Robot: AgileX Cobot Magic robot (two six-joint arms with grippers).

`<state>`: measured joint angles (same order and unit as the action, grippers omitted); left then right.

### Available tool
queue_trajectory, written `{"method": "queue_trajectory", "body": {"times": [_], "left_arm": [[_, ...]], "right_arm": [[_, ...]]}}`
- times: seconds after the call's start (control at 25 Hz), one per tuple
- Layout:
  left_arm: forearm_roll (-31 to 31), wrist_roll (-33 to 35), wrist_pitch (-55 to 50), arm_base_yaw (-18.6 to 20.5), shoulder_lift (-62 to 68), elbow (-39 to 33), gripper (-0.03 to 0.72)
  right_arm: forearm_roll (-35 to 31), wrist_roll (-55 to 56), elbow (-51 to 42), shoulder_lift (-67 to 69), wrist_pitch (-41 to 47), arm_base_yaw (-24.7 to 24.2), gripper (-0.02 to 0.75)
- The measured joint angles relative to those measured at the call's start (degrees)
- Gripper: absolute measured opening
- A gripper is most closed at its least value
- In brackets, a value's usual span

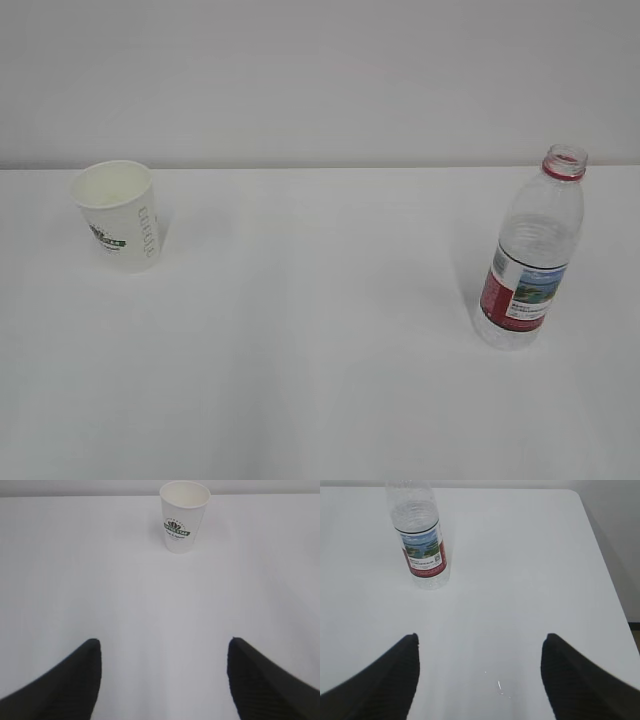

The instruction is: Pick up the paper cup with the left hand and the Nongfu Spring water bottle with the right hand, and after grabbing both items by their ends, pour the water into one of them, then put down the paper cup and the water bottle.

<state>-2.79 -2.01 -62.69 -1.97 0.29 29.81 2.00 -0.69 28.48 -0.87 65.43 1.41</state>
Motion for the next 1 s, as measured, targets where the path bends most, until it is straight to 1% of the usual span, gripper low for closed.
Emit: {"method": "queue_trajectory", "body": {"times": [1.0], "left_arm": [[0.0, 0.0, 0.0, 0.0, 0.0, 0.0, 0.568]], "right_arm": [[0.0, 0.0, 0.0, 0.0, 0.0, 0.0, 0.570]]}}
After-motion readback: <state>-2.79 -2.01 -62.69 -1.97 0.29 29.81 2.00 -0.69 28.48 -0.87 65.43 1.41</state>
